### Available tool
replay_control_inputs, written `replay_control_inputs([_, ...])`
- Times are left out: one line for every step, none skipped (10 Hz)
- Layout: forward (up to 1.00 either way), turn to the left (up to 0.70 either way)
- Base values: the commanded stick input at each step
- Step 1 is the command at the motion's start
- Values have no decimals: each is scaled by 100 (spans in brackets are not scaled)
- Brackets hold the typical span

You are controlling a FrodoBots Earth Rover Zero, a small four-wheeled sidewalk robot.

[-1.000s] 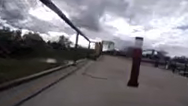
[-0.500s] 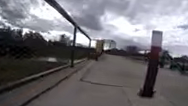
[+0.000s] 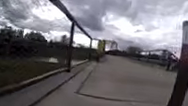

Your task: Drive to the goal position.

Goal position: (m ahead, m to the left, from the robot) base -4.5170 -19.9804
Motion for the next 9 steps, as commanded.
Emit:
replay_control_inputs([100, -10])
replay_control_inputs([100, -12])
replay_control_inputs([100, -13])
replay_control_inputs([100, -13])
replay_control_inputs([100, -13])
replay_control_inputs([100, -13])
replay_control_inputs([100, -13])
replay_control_inputs([100, -13])
replay_control_inputs([100, -13])
